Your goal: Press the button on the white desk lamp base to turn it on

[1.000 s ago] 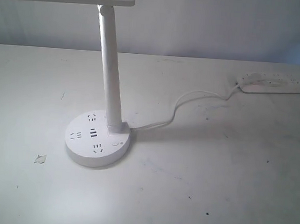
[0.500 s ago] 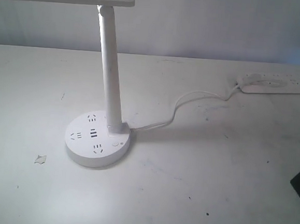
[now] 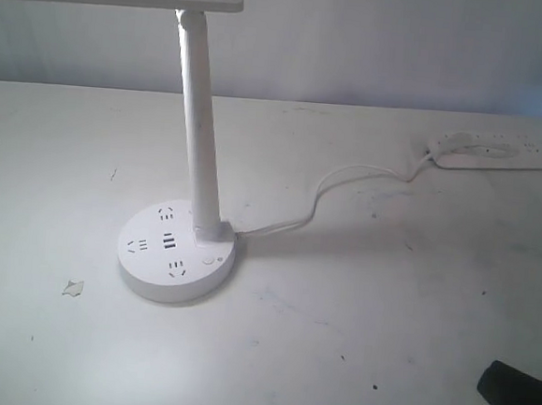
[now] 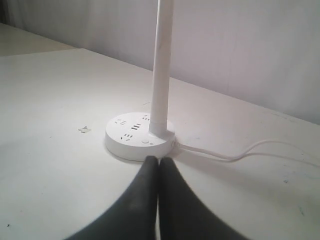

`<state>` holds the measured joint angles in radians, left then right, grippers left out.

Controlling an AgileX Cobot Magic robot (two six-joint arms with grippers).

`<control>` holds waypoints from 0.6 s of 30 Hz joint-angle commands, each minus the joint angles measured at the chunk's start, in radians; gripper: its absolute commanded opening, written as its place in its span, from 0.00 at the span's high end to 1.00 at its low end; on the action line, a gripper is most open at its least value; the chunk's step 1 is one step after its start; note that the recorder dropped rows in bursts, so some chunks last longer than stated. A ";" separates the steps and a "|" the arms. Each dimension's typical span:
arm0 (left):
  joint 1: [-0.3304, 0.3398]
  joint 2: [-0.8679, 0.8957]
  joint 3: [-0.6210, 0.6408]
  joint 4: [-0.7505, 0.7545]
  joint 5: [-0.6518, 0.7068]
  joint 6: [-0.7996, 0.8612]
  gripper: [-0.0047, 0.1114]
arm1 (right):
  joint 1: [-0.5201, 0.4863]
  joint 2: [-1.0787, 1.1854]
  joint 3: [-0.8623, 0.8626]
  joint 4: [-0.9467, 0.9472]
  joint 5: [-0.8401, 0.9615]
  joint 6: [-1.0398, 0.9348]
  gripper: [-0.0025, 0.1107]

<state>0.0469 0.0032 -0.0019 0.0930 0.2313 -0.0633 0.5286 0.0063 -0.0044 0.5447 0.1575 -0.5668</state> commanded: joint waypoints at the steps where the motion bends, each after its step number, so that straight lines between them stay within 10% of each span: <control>1: 0.001 -0.003 0.002 -0.009 0.001 0.000 0.96 | 0.000 -0.006 0.004 -0.002 -0.001 -0.012 0.98; 18: 0.001 -0.003 0.002 -0.009 0.001 0.000 0.96 | -0.100 -0.006 0.004 -0.002 0.006 -0.012 0.98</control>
<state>0.0469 0.0032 -0.0019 0.0930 0.2313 -0.0633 0.4954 0.0063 -0.0044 0.5447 0.1613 -0.5683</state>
